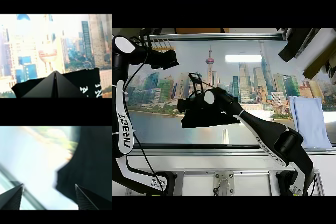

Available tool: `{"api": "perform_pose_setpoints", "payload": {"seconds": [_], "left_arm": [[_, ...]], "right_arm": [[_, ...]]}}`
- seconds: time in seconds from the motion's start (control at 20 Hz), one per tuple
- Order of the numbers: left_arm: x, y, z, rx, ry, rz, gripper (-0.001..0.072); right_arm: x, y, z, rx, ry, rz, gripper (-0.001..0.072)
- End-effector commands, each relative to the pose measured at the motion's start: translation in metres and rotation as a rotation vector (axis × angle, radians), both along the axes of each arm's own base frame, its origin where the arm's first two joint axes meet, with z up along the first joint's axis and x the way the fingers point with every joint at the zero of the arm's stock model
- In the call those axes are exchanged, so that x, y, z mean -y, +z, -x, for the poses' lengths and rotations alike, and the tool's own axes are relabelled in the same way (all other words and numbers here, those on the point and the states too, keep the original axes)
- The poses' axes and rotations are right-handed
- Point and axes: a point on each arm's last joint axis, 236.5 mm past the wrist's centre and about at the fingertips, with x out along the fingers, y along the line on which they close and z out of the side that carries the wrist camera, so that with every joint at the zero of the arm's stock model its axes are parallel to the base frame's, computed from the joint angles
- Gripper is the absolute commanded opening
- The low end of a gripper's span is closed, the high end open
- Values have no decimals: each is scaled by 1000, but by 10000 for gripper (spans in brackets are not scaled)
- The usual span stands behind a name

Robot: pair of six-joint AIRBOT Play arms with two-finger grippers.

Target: Fold the clothes and pants, and hang the long-sleeved shirts on hangers.

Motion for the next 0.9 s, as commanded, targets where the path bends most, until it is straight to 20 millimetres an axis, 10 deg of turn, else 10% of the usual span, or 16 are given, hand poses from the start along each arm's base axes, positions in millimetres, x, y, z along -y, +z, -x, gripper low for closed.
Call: {"api": "perform_pose_setpoints", "payload": {"seconds": [0.0,0.2,0.55,0.7,0.85], "left_arm": [[-14,7,1,17,10,-12,9],[-9,0,20,24,8,-21,9],[40,-65,110,-109,-98,-32,9],[66,-82,139,-145,-174,-44,10],[82,-90,151,-144,-206,-47,9]], "right_arm": [[-25,23,-2,87,16,-121,720],[72,21,-20,174,64,105,720],[334,-93,-11,-244,-214,412,720],[361,-131,-6,-372,-281,350,720],[328,-140,-20,-373,-254,177,720]]}}
